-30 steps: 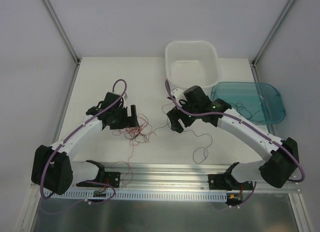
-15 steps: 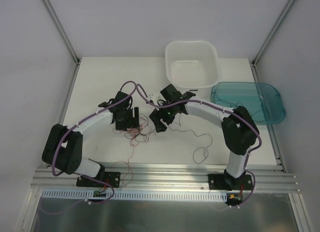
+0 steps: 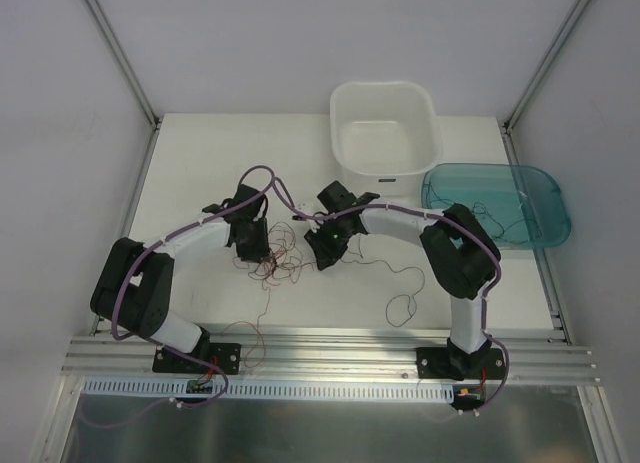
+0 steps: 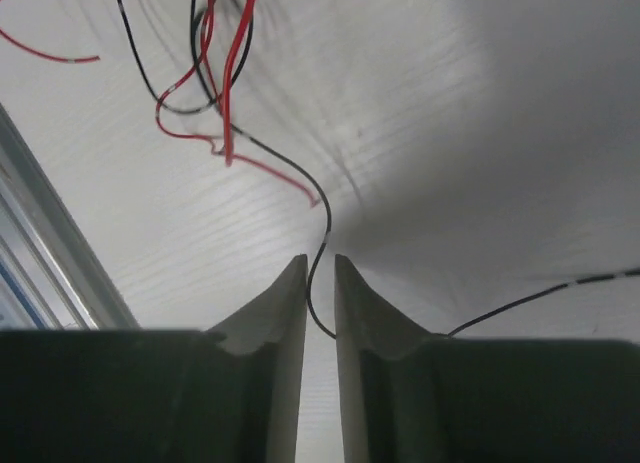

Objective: Untangle the cables

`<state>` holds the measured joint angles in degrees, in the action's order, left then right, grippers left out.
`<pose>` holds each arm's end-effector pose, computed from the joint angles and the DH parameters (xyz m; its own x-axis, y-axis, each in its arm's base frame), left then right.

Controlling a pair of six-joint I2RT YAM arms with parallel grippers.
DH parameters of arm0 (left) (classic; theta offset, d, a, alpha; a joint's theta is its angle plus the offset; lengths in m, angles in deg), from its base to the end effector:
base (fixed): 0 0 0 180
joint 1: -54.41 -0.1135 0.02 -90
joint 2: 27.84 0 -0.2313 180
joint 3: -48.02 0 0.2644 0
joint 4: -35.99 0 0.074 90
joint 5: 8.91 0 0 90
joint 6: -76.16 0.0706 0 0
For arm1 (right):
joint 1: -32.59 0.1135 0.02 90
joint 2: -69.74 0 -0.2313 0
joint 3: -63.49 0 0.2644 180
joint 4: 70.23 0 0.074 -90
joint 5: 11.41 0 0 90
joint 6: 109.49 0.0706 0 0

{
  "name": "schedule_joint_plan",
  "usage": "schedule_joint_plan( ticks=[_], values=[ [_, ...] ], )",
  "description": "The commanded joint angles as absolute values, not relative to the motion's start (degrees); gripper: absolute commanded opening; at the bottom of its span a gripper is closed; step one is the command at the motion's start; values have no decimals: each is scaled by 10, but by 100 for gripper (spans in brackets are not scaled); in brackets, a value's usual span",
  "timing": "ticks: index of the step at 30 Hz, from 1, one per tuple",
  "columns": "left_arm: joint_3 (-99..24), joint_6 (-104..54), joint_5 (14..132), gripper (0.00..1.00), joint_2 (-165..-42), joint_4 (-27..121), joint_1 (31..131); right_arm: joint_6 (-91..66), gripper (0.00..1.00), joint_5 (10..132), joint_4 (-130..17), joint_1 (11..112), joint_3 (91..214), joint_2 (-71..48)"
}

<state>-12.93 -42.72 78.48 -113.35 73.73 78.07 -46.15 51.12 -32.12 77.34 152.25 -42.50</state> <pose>0.2822 -0.1272 0.1062 -0.9131 -0.1267 -0.3876 -0.0237 0.9654 -0.2598 0.2718 0.3153 0.1021 -0.2080 -0.7668 -0.6072 -0.9778 0.1472 0.1491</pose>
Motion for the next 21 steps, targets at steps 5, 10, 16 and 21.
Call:
schedule_joint_plan(
  ticks=[5, 10, 16, 21],
  values=[
    [-119, -441, 828, 3, -1143, 736, 740, -443, 1, 494, -322, 764, 1443, -277],
    [-110, -443, 834, 0, -1121, 741, 680, -429, 1, 515, -276, 733, 1426, -143],
    [-129, -434, 832, 0, -1118, 756, 619, -418, 1, 529, -203, 691, 1484, 13],
    [-153, -422, 822, 0, -1141, 771, 583, -401, 1, 538, -186, 663, 1548, 98]
  ],
)
